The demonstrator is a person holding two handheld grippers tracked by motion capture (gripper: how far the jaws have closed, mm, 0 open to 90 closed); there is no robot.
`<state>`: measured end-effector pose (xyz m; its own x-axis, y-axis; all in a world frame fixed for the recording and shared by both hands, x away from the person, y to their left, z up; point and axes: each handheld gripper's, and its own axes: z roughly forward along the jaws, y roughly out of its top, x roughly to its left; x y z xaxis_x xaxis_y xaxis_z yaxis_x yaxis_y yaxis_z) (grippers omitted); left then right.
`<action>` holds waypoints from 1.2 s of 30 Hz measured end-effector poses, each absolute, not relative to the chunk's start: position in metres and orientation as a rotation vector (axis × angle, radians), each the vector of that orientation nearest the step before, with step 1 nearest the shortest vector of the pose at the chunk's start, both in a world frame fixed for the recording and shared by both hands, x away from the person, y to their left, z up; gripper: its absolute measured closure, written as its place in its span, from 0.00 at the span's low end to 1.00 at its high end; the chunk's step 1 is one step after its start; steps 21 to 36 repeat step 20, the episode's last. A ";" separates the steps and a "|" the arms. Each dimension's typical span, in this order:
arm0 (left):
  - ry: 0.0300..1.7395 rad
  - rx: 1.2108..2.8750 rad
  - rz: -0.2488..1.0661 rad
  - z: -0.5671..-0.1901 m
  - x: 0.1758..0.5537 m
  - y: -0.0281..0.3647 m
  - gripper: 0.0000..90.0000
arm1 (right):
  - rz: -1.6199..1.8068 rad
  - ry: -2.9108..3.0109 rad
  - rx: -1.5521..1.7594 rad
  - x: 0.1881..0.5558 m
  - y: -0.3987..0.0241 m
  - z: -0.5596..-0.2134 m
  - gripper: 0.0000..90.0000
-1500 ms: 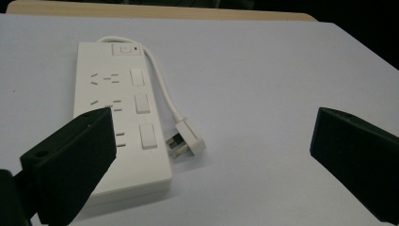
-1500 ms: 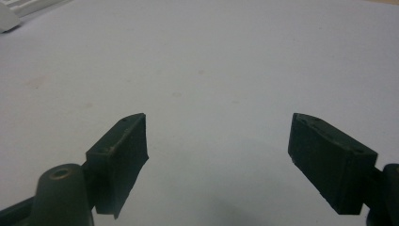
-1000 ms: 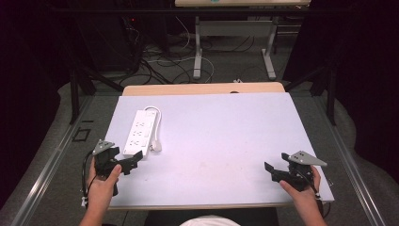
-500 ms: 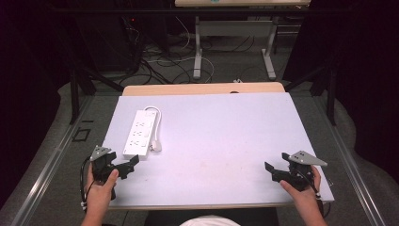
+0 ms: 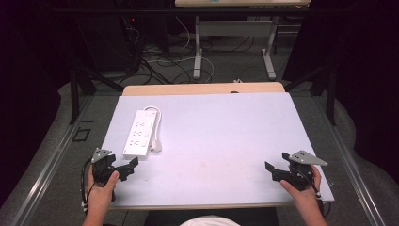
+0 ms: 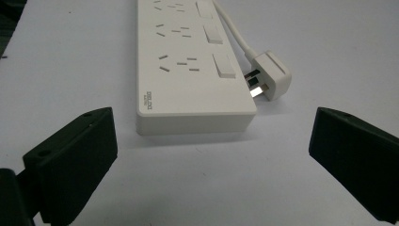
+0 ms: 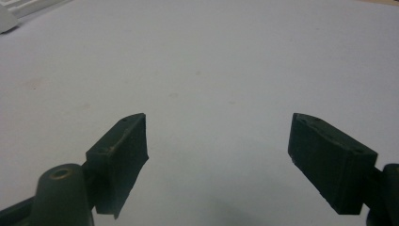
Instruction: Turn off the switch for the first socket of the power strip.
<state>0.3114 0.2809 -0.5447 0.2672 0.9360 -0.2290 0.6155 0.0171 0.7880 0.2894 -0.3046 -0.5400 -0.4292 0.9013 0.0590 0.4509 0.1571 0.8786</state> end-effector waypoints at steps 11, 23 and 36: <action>1.432 1.710 0.463 -0.547 0.314 0.277 0.02 | 1.220 1.946 1.294 0.291 -0.305 -0.542 0.22; 1.428 1.705 0.469 -0.545 0.314 0.277 0.02 | 1.216 1.959 1.294 0.292 -0.308 -0.542 0.22; 1.428 1.705 0.469 -0.545 0.314 0.277 0.02 | 1.216 1.959 1.294 0.292 -0.308 -0.542 0.22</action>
